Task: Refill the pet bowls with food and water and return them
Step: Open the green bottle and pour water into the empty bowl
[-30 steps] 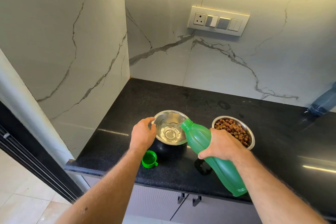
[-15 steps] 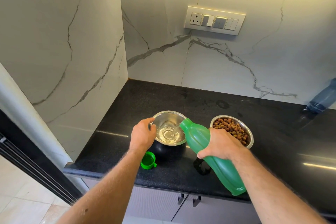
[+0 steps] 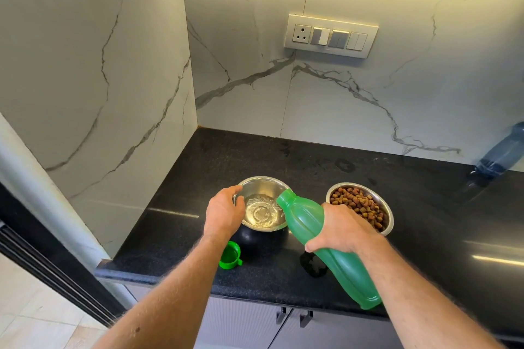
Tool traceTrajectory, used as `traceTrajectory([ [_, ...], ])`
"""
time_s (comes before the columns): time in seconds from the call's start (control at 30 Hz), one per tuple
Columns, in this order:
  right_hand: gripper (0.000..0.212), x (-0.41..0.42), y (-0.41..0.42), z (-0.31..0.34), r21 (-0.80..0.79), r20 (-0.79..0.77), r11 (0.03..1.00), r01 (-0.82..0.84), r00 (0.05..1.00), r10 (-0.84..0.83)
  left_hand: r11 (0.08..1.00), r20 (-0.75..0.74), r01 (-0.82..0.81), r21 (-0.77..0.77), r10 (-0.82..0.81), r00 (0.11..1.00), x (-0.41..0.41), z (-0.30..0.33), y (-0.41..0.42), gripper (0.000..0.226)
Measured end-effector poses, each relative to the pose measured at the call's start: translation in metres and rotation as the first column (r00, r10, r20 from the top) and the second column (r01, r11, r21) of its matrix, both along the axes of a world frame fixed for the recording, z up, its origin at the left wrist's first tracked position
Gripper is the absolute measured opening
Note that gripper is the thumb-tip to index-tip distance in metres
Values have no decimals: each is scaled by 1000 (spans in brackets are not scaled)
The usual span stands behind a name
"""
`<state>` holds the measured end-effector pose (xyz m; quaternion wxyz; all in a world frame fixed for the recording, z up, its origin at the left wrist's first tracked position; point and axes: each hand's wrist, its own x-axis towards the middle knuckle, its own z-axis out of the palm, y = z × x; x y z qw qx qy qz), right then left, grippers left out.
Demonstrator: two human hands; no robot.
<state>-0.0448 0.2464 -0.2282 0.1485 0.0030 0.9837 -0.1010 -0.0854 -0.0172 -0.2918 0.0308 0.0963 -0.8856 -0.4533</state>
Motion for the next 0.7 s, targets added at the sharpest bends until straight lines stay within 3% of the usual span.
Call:
traceTrajectory([
  [0.7,94,0,2,1,17,2,1000,-10,1000,10,996,-51,73,49,-71,996,-1,11,-3,49],
])
